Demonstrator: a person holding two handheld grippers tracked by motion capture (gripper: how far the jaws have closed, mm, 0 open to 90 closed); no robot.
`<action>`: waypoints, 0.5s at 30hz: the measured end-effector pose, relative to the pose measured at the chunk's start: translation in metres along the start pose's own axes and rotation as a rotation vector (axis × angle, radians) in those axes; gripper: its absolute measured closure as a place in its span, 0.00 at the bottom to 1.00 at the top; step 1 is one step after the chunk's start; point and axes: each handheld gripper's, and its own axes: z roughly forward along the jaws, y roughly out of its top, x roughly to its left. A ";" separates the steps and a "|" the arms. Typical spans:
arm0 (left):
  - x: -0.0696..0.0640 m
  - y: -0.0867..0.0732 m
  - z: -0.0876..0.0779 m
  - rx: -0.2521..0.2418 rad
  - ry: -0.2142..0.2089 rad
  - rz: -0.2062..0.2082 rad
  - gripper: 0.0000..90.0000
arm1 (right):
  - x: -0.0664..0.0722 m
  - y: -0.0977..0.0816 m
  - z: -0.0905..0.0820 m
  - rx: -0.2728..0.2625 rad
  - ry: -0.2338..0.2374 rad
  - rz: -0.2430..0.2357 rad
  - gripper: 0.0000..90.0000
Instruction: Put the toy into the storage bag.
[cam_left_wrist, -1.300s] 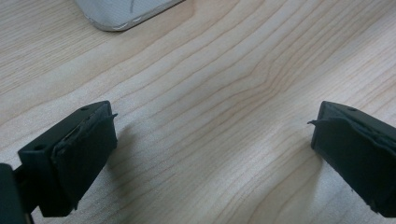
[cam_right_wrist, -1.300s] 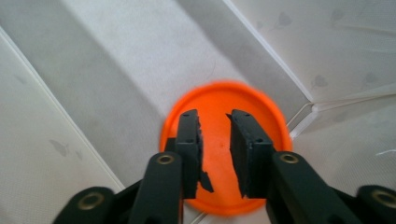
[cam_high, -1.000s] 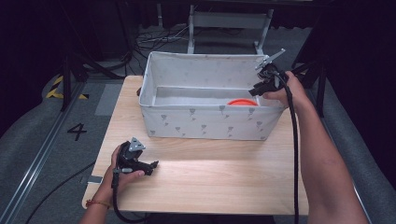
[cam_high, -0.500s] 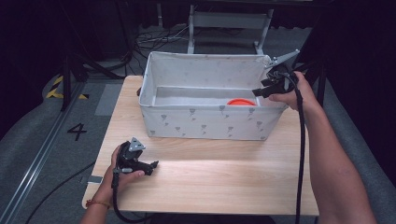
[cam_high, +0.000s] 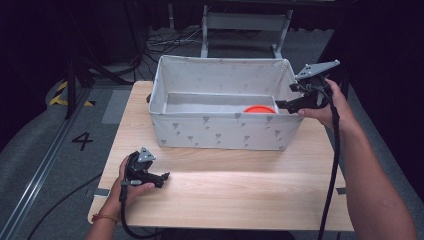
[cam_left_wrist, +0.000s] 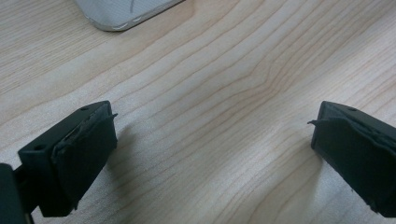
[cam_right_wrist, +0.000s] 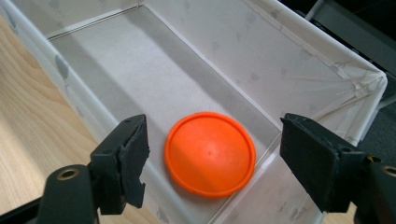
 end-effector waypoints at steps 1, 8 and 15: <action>0.000 0.000 0.000 0.000 0.000 0.000 0.01 | 0.001 -0.001 -0.002 -0.006 -0.003 -0.003 0.27; 0.000 0.000 0.000 -0.001 0.001 -0.001 0.01 | 0.010 -0.014 -0.016 -0.028 -0.032 -0.020 0.26; 0.000 0.000 0.000 0.000 0.000 -0.003 0.01 | 0.017 -0.034 -0.031 -0.056 -0.042 -0.029 0.25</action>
